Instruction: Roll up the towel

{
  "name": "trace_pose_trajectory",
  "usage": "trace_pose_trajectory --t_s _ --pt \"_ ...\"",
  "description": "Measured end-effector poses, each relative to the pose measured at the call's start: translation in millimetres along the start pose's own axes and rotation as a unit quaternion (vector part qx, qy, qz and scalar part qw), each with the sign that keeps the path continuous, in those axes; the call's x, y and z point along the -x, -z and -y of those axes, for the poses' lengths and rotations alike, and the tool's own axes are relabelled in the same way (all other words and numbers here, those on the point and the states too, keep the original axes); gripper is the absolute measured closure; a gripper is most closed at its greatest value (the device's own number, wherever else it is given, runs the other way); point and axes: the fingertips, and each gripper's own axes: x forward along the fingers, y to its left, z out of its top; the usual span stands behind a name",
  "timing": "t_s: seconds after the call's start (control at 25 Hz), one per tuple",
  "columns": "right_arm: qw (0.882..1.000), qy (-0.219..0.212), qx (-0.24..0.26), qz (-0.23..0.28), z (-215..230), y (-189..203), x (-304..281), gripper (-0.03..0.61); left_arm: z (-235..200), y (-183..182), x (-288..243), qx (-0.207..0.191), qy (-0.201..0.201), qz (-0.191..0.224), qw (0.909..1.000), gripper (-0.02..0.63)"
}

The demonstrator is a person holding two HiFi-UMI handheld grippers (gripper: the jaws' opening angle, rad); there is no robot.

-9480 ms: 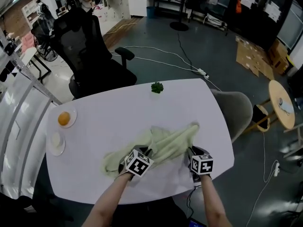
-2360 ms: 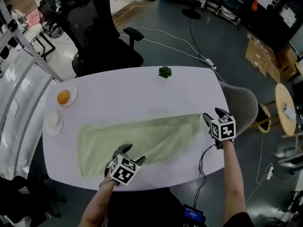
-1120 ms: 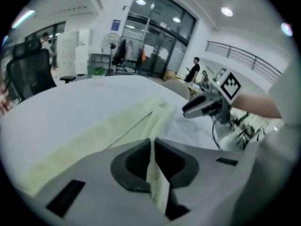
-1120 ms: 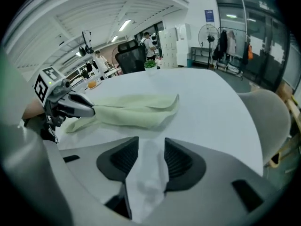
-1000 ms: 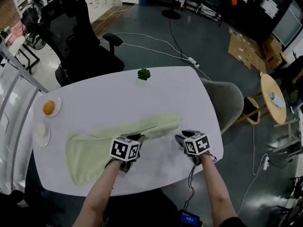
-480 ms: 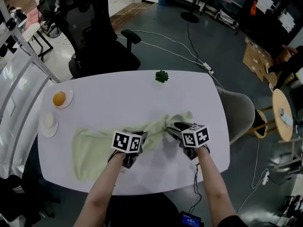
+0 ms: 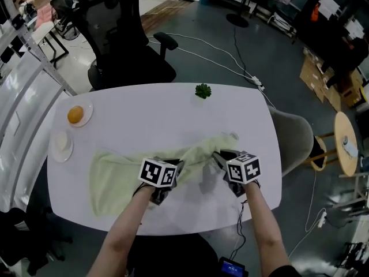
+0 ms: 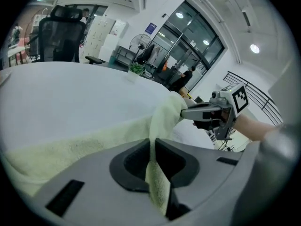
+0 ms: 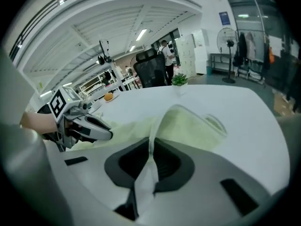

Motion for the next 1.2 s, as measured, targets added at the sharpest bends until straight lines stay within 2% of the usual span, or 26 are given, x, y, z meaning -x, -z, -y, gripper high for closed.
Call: trace_pose_trajectory --t_s 0.04,0.16,0.2,0.32,0.4,0.48,0.56,0.68,0.72,0.76,0.8,0.84,0.92,0.96,1.04,1.12,1.2 --pt "1.0 0.0 -0.007 -0.001 -1 3 13 0.541 4 0 6 -0.012 0.007 0.0 0.9999 0.554" --pt "0.999 0.016 -0.036 -0.01 2 24 65 0.541 15 1 33 -0.068 0.025 -0.003 0.9974 0.425" --pt "0.998 0.024 -0.054 -0.013 4 34 83 0.541 15 3 43 -0.09 0.023 -0.004 0.9957 0.4" --pt "0.992 0.047 -0.114 -0.03 7 71 127 0.541 -2 8 74 -0.15 -0.016 -0.008 0.9885 0.397" --pt "0.985 0.058 -0.155 -0.05 8 105 141 0.541 -23 13 93 -0.173 -0.05 -0.014 0.9835 0.397" --pt "0.976 0.066 -0.195 -0.074 10 142 143 0.541 -48 21 112 -0.177 -0.081 -0.022 0.9807 0.4" --pt "0.968 0.083 -0.217 -0.098 16 176 134 0.541 -75 28 130 -0.161 -0.11 -0.025 0.9805 0.408" --pt "0.961 0.125 -0.212 -0.129 36 212 119 0.528 -112 36 158 -0.125 -0.151 -0.019 0.9804 0.428" --pt "0.96 0.137 -0.201 -0.137 42 218 117 0.496 -124 37 167 -0.119 -0.166 -0.018 0.9789 0.428" --pt "0.961 0.148 -0.187 -0.142 46 219 118 0.507 -135 38 176 -0.117 -0.181 -0.018 0.9763 0.428" --pt "0.962 0.16 -0.169 -0.145 51 215 122 0.469 -146 38 186 -0.118 -0.197 -0.018 0.973 0.428" --pt "0.963 0.174 -0.143 -0.145 55 207 127 0.404 -158 36 197 -0.122 -0.214 -0.018 0.9691 0.428" --pt "0.969 0.198 -0.062 -0.134 65 179 138 0.356 -178 27 214 -0.142 -0.242 -0.019 0.9597 0.428" --pt "0.971 0.206 -0.015 -0.123 69 161 142 0.356 -187 22 219 -0.162 -0.254 -0.024 0.9532 0.43" --pt "0.968 0.216 0.079 -0.105 74 123 142 0.356 -205 12 223 -0.217 -0.277 -0.048 0.935 0.431" --pt "0.959 0.206 0.168 -0.102 77 92 126 0.356 -224 6 221 -0.272 -0.29 -0.084 0.9136 0.433" --pt "0.939 0.187 0.265 -0.118 82 76 103 0.356 -241 4 219 -0.318 -0.292 -0.126 0.893 0.421"
